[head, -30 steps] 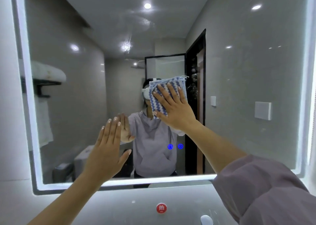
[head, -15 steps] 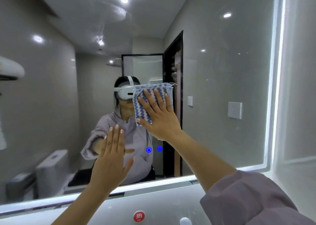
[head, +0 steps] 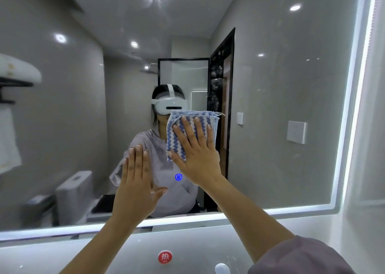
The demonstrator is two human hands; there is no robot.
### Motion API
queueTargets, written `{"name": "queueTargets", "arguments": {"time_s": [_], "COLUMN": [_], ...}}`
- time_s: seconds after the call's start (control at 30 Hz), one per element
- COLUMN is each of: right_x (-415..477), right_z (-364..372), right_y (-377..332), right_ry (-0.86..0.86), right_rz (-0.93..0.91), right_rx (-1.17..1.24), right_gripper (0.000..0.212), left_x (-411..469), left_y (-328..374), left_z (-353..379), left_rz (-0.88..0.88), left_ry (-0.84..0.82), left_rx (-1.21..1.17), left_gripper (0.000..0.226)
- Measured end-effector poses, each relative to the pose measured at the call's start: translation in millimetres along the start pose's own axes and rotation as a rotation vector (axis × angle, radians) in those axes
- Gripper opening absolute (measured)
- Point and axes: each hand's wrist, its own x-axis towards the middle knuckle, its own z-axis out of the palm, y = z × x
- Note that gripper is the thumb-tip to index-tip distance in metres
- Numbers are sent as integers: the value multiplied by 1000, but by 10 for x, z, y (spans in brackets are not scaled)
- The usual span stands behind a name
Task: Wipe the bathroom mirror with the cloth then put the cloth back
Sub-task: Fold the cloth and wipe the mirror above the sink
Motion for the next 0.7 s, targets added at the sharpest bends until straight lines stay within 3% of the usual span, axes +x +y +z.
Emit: {"name": "queueTargets", "arguments": {"time_s": [0.43,0.7], "right_x": [-364,-441], "right_z": [76,49], "right_y": [39,493], "right_ry": [-44,-66], "right_rz": [-25,-29], "right_rx": [34,-17], "right_gripper": [70,67], "left_x": [-24,-13], "left_y": [4,-45], "left_z": [-46,-15], "left_rz": [2,34], "left_ry": [-3,-12], "left_rx": [-12,33], "left_gripper": [106,106]}}
